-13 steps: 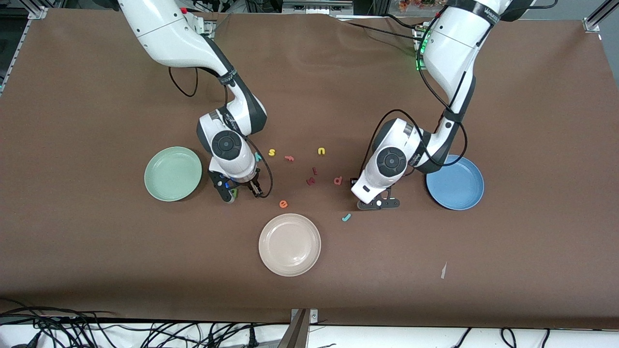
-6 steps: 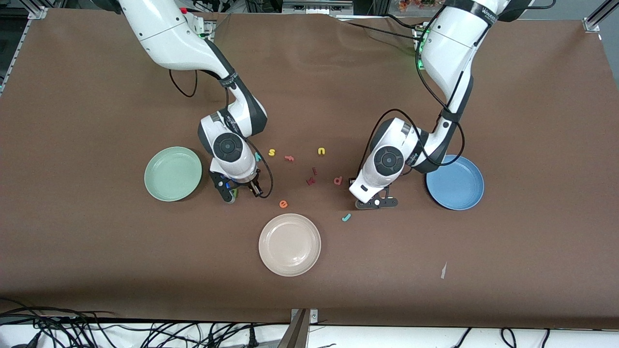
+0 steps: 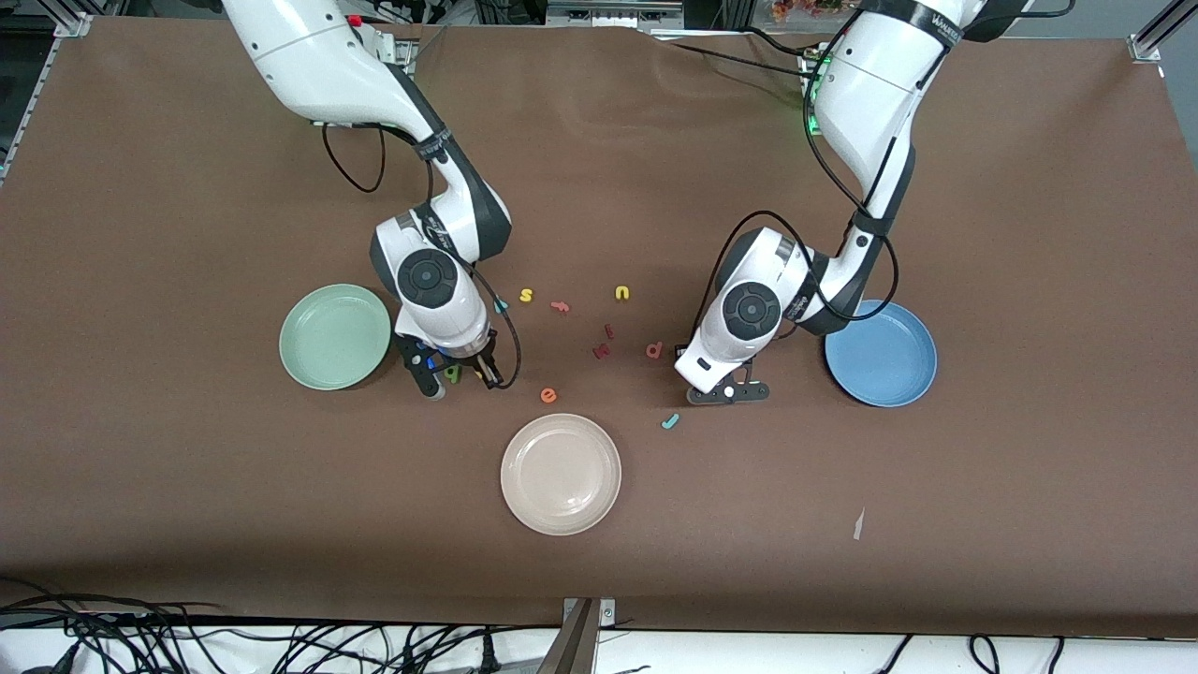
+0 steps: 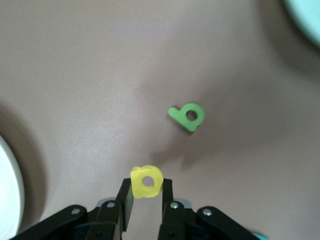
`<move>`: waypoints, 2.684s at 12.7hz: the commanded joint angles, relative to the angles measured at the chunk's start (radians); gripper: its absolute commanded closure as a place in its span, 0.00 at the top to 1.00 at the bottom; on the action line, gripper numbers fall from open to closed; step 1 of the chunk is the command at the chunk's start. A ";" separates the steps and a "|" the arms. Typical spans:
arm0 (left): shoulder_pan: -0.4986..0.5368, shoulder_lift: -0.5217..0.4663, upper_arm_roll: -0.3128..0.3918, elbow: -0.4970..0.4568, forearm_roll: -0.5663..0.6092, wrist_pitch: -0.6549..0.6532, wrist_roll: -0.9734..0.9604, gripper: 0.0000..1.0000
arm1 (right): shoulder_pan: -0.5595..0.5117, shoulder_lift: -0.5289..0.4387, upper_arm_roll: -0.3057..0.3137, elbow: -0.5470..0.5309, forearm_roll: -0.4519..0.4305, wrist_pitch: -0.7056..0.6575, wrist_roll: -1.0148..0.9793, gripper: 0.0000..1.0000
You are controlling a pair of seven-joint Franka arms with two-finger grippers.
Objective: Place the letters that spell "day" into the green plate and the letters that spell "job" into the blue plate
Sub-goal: 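Release letters over the green and blue plates with the right and left grippers, then grasp the green b with the right gripper while the left gripper grasps pink p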
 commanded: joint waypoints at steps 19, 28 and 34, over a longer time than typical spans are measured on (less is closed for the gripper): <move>0.316 -0.133 0.022 -0.001 0.260 -0.361 0.596 0.16 | 0.009 -0.416 -0.254 -0.124 0.022 -0.456 -0.690 1.00; 0.284 -0.113 0.014 0.048 0.149 -0.354 0.508 1.00 | 0.055 0.006 -0.188 0.095 0.187 -0.219 -0.674 1.00; 0.096 -0.054 0.014 0.131 -0.029 -0.261 0.173 1.00 | 0.102 0.065 -0.191 0.059 0.175 -0.131 -0.665 0.95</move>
